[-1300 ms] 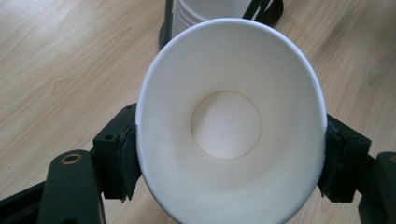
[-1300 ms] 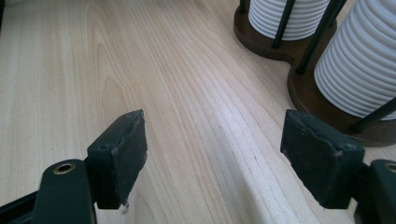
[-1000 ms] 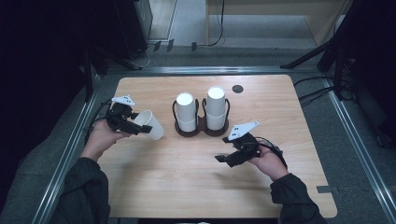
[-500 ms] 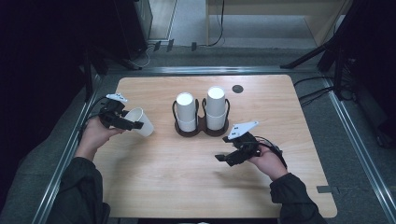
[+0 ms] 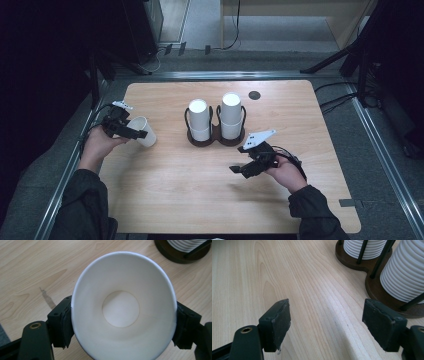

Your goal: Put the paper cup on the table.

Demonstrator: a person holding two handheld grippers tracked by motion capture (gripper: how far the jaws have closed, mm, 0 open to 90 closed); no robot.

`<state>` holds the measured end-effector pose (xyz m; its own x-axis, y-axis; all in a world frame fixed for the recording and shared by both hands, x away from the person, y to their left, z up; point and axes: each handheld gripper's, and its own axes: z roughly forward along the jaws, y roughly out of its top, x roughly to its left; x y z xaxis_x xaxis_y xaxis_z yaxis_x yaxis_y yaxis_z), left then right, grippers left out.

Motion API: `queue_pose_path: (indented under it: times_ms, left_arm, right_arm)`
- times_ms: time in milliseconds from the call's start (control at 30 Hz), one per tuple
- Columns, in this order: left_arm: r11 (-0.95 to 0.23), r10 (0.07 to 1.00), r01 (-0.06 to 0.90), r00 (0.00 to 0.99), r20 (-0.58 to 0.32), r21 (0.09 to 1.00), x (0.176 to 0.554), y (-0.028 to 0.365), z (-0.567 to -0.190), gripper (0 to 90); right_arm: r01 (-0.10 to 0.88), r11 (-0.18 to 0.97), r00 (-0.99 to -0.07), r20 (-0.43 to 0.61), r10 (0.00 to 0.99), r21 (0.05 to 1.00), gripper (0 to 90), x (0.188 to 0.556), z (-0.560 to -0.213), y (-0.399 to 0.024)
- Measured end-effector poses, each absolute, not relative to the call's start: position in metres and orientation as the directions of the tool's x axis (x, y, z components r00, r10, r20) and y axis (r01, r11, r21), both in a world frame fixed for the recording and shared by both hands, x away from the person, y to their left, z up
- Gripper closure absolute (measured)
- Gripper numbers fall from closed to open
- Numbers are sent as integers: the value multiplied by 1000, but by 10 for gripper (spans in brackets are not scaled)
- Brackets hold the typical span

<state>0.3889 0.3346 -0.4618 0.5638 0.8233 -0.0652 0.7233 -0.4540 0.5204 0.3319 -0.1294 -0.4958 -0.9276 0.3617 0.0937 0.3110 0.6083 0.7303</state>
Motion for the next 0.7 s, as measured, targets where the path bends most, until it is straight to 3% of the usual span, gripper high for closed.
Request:
queue_pose_path:
  times_ms: [300,700]
  left_arm:
    - [-481,835,730,550,0,486,388,333,-468,209]
    - [-488,830,724,557,3,487,389,329,-469,184]
  right_arm:
    - [306,608,-929,89,360,733,231,331,-496,-128]
    - [306,607,-929,91,359,733,231,331,-495,-129]
